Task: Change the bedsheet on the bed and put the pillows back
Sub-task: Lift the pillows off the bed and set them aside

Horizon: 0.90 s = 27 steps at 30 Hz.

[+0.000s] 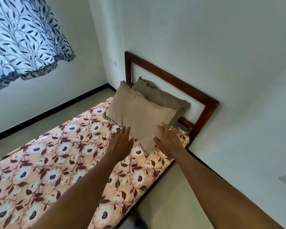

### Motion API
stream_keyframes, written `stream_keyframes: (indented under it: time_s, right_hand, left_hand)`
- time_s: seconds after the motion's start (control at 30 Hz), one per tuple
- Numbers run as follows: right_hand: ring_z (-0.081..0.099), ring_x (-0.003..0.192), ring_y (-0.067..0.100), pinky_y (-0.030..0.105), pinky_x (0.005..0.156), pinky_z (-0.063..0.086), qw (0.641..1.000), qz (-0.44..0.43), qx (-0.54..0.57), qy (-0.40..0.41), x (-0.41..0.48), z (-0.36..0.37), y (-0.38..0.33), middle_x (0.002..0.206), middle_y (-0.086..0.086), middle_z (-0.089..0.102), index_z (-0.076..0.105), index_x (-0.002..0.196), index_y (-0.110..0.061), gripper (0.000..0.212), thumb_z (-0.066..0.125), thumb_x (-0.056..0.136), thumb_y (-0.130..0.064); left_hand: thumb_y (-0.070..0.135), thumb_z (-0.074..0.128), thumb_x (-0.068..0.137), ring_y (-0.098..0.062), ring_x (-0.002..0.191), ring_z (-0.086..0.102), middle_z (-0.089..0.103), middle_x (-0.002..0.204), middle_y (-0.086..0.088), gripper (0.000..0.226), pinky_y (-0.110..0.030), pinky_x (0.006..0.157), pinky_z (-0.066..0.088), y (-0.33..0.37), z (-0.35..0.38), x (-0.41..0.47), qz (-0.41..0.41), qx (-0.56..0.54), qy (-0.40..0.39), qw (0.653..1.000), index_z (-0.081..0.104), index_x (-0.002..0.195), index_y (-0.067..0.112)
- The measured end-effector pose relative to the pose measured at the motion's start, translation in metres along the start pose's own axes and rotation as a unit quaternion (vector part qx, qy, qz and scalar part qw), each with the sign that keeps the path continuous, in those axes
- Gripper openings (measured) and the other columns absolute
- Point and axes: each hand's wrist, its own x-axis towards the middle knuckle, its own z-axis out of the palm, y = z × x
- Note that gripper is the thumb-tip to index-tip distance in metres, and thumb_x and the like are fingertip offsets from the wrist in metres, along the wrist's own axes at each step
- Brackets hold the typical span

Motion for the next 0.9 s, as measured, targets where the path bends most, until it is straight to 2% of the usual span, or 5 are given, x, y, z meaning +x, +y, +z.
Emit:
stream_keyframes:
  time_s: [0.13, 0.3, 0.5, 0.7, 0.9]
  right_hand:
    - [0.022, 0.152, 0.034, 0.052, 0.124, 0.017, 1.0, 0.011, 0.014, -0.004, 0.061, 0.005, 0.011, 0.164, 0.02, 0.021, 0.026, 0.156, -0.007, 0.064, 0.026, 0.107, -0.048]
    - [0.02, 0.153, 0.034, 0.054, 0.124, 0.019, 0.996, -0.061, -0.028, -0.062, 0.123, 0.019, 0.024, 0.166, 0.02, 0.017, 0.023, 0.157, -0.007, 0.063, 0.028, 0.108, -0.046]
    - [0.022, 0.151, 0.034, 0.051, 0.122, 0.023, 0.984, -0.112, -0.045, -0.129, 0.227, 0.041, 0.058, 0.164, 0.02, 0.018, 0.025, 0.154, -0.007, 0.061, 0.036, 0.107, -0.042]
    - [0.026, 0.148, 0.039, 0.046, 0.117, 0.029, 0.983, -0.075, 0.02, -0.167, 0.347, 0.065, 0.071, 0.162, 0.021, 0.02, 0.028, 0.15, -0.005, 0.062, 0.053, 0.099, -0.03]
    - [0.037, 0.144, 0.04, 0.042, 0.117, 0.034, 0.98, 0.021, 0.039, -0.196, 0.436, 0.101, 0.082, 0.16, 0.025, 0.028, 0.023, 0.154, 0.002, 0.08, 0.059, 0.095, -0.038]
  left_hand:
    - [0.042, 0.035, 0.105, -0.036, 0.144, 0.039, 0.034, 0.159, -0.021, 0.06, -0.052, 0.115, 0.038, -0.021, 0.011, 0.062, -0.024, -0.014, -0.01, 1.0, 0.028, 0.154, 0.008]
    - [0.038, 0.044, 0.105, -0.039, 0.139, 0.044, 0.039, 0.155, -0.023, 0.059, -0.052, 0.111, 0.041, -0.035, 0.016, 0.111, -0.072, -0.052, -0.001, 0.996, 0.033, 0.152, 0.004]
    - [0.038, 0.041, 0.104, -0.034, 0.119, 0.06, 0.051, 0.145, -0.021, 0.056, -0.047, 0.097, 0.054, -0.059, 0.038, 0.155, -0.133, -0.077, -0.012, 0.988, 0.036, 0.149, 0.006]
    - [0.037, 0.044, 0.104, -0.039, 0.121, 0.057, 0.049, 0.145, -0.021, 0.06, -0.055, 0.096, 0.051, -0.074, 0.056, 0.184, -0.226, -0.069, -0.016, 0.972, 0.031, 0.152, 0.005]
    - [0.038, 0.042, 0.103, -0.034, 0.114, 0.061, 0.054, 0.14, -0.018, 0.057, -0.051, 0.094, 0.053, -0.071, 0.077, 0.185, -0.319, -0.095, -0.011, 0.943, 0.032, 0.151, 0.008]
